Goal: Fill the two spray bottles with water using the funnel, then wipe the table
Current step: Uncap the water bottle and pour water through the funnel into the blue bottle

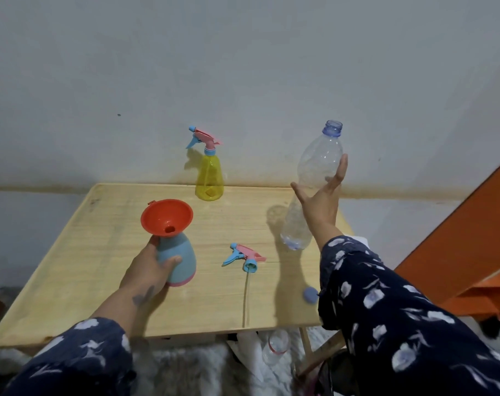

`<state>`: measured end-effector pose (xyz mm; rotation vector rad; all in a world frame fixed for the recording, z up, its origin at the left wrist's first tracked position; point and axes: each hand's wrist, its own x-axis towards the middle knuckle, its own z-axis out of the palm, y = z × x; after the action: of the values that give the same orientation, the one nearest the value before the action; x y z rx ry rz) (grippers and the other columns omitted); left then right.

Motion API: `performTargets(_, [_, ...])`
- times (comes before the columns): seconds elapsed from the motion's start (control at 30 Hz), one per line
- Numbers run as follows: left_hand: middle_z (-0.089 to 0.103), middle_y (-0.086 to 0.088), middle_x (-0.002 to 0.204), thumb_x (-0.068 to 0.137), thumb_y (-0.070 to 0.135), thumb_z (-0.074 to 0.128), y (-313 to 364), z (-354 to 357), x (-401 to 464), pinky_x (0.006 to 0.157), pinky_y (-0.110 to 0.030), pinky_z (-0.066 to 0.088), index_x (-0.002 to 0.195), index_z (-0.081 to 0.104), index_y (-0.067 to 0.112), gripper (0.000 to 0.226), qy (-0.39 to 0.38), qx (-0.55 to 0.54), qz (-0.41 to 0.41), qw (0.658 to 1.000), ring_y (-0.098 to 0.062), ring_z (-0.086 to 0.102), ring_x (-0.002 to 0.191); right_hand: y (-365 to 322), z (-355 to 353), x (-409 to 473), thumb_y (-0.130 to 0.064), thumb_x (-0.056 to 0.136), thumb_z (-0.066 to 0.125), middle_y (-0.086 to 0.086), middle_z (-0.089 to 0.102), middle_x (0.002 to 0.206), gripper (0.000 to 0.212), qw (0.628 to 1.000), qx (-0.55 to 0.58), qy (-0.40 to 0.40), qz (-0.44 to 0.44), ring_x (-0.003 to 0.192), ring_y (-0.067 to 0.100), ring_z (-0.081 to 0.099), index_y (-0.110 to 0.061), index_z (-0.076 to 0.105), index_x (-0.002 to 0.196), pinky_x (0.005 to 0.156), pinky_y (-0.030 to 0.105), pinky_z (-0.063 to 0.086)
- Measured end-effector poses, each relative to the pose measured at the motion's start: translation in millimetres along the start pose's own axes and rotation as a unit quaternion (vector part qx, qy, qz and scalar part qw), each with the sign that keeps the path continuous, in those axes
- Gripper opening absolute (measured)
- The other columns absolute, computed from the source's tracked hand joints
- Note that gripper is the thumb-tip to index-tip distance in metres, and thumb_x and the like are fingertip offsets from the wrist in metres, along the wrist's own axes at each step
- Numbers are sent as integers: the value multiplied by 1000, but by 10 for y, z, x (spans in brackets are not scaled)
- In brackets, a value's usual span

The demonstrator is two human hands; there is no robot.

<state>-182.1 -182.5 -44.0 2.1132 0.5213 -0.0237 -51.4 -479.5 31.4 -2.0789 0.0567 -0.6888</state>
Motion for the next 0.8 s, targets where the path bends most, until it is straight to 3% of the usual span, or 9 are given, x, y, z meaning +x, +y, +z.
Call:
performTargets(0.1, [54,0,114,90,29,64,4,-6,-11,93,-45,48,139,37,22,57,-2,-7,2,1000,-31,56,111,-15,-52,-8,-28,75,80,16,28,146,116,1000,-26,-3,0,126,33,45,-31,-8,149,94,40,43])
performTargets(0.2, [56,-2,116,89,29,64,-3,-13,-11,94,-46,48,139,37,22,57,-10,-5,5,1000,-30,57,109,-35,-130,-40,-38,69,82,15,22,149,120,995,-94,12,-8,130,33,41,-41,-13,142,101,58,37])
performTargets(0.27, [57,-4,121,89,30,65,2,-22,-10,95,-46,48,139,38,22,57,-10,-4,4,1000,-31,57,111,-56,-143,-141,-40,70,80,15,20,149,114,985,-171,26,1,131,35,35,-42,-11,139,103,58,30])
performTargets(0.37, [58,-6,127,88,32,65,14,-38,-30,96,-46,47,138,39,24,57,-10,-2,12,1000,-31,57,113,-117,-65,-449,-22,74,71,15,24,144,99,960,-281,14,4,132,37,27,-33,-3,139,110,52,18])
performTargets(0.47, [58,-3,126,88,36,64,26,-77,-55,94,-42,48,137,39,25,57,-15,16,19,1000,-29,57,112,-305,66,-785,-10,73,62,11,30,139,84,952,-298,-73,-16,129,32,28,-22,18,143,108,44,24])
performTargets(0.57, [58,0,126,86,41,64,11,-124,-54,94,-45,49,137,38,30,58,-25,28,29,999,-27,58,112,-587,257,-1079,-24,77,65,7,34,140,78,936,-257,-232,-57,129,28,30,-21,24,144,106,42,31])
performTargets(0.63, [58,0,125,85,43,64,-9,-156,-35,93,-46,50,137,37,32,59,-33,32,39,998,-27,58,110,-805,414,-1250,-33,76,71,5,35,144,86,933,-163,-316,-48,132,26,28,-21,23,146,108,44,31])
performTargets(0.7, [58,2,125,84,43,63,-34,-174,-22,90,-46,51,139,34,37,62,-38,42,60,997,-28,59,109,-1010,571,-1412,-37,70,80,4,37,144,100,931,-38,-362,6,134,22,27,-21,19,147,109,40,31])
performTargets(0.8, [58,1,123,86,40,60,-61,-138,11,87,-43,52,138,36,36,58,-28,59,50,997,-28,60,107,-1205,834,-1631,-41,62,87,4,36,143,111,921,87,-369,95,134,21,31,-27,13,144,110,35,31])
